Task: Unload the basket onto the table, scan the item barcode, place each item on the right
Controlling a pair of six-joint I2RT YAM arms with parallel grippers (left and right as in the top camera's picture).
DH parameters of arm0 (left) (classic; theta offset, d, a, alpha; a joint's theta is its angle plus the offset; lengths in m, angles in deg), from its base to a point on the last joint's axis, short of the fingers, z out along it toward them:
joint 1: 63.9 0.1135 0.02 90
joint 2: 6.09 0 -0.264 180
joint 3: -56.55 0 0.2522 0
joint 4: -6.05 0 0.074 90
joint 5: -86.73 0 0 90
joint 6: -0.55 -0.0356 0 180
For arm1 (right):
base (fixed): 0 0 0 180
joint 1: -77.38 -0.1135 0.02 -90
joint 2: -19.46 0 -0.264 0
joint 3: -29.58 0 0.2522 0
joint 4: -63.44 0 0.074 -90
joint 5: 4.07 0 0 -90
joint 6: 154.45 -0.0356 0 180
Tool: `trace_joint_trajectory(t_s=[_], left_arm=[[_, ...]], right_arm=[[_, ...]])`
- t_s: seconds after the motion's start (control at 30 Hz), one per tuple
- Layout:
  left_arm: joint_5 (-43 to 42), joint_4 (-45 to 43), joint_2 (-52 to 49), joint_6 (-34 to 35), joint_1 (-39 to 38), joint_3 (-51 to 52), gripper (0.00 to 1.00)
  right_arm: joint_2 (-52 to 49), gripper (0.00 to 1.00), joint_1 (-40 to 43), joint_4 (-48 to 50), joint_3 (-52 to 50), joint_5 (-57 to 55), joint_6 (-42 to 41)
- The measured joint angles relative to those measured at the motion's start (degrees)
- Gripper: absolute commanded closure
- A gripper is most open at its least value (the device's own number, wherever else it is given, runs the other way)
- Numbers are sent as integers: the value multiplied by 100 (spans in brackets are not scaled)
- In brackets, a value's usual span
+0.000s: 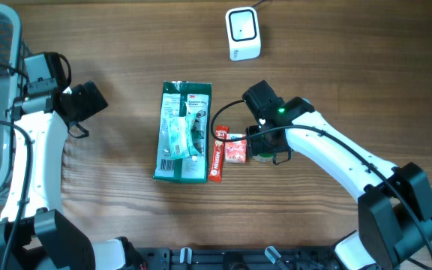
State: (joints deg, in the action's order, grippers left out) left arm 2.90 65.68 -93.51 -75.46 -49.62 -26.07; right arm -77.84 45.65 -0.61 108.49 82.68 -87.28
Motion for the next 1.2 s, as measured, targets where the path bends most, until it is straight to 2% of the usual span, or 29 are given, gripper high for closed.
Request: trace_joint_trajectory(t_s=[0.53, 0.6, 0.67, 0.7, 1.0, 1.2], left_arm=[[-2, 0, 0, 0, -2, 0, 0], [-2, -2, 0, 0, -2, 0, 0], [-2, 0, 0, 0, -2, 0, 0], [-2, 0, 0, 0, -2, 0, 0], [0, 0, 0, 0, -2, 0, 0], [0, 0, 0, 0, -2, 0, 0]], right_arm=[[0, 31, -74, -227, 2, 0, 1097], [0, 27, -105, -251, 2, 46, 1029], [0, 4, -109, -291, 2, 120, 866], [0, 1, -109, -328, 2, 160, 811], [0, 0, -114, -190, 0, 212, -181], [0, 0, -114, 173, -212, 192, -446]])
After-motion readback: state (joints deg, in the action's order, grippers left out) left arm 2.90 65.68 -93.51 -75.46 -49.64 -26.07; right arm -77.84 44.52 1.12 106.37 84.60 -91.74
